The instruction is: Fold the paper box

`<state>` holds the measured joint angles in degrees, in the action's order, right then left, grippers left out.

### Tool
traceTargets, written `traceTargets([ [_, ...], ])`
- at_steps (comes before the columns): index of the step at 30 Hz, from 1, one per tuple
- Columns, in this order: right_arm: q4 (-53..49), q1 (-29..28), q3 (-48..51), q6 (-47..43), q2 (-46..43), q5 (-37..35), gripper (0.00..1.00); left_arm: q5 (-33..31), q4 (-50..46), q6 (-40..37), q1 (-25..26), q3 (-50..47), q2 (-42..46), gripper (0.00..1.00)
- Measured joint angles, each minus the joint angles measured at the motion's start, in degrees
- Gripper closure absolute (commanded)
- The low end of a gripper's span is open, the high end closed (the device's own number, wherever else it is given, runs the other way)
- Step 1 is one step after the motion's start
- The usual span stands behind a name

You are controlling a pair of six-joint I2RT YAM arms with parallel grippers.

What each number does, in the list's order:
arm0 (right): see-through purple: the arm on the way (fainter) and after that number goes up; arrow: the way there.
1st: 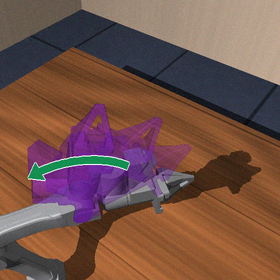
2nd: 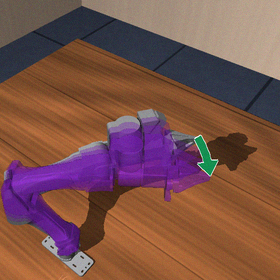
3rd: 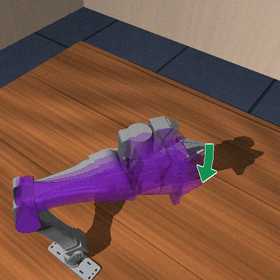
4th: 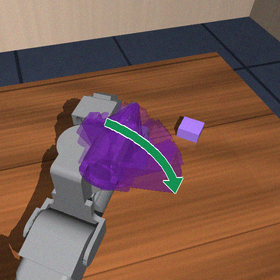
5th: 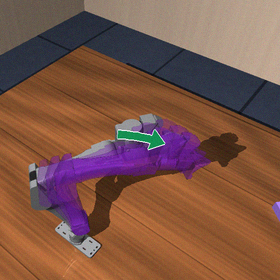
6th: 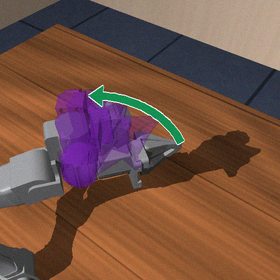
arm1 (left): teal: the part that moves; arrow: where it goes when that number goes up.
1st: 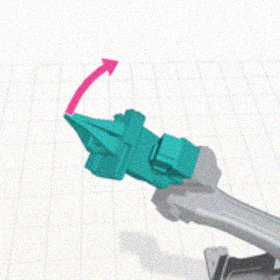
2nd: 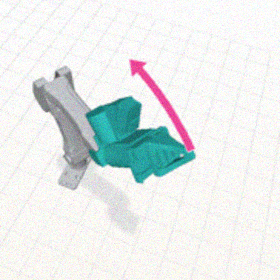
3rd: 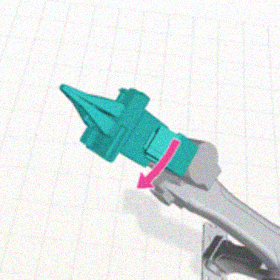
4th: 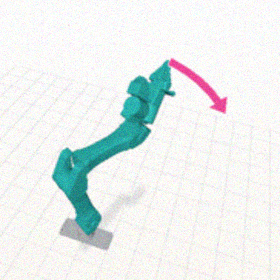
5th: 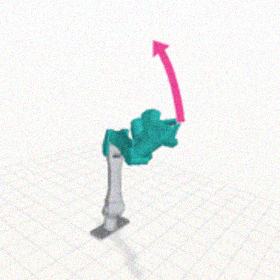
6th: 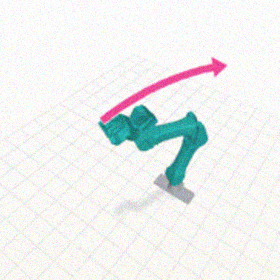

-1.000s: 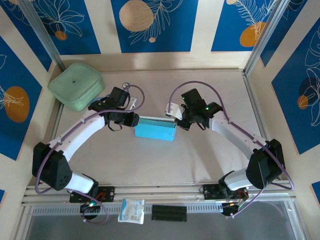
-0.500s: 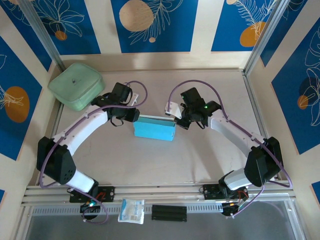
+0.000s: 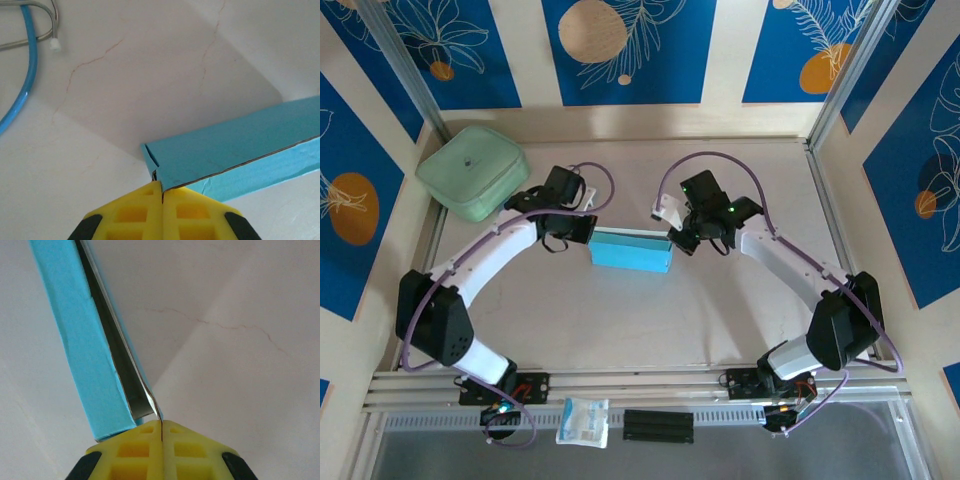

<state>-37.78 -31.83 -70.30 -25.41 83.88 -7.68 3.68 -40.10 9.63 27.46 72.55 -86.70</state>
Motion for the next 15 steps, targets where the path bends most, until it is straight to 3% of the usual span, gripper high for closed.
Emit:
traceTargets([
  [15,-2.21,0.26,-4.22,29.79,4.46,-1.57,1.0,1.22,5.4,5.84,0.2,-4.63,2.86,0.98],
])
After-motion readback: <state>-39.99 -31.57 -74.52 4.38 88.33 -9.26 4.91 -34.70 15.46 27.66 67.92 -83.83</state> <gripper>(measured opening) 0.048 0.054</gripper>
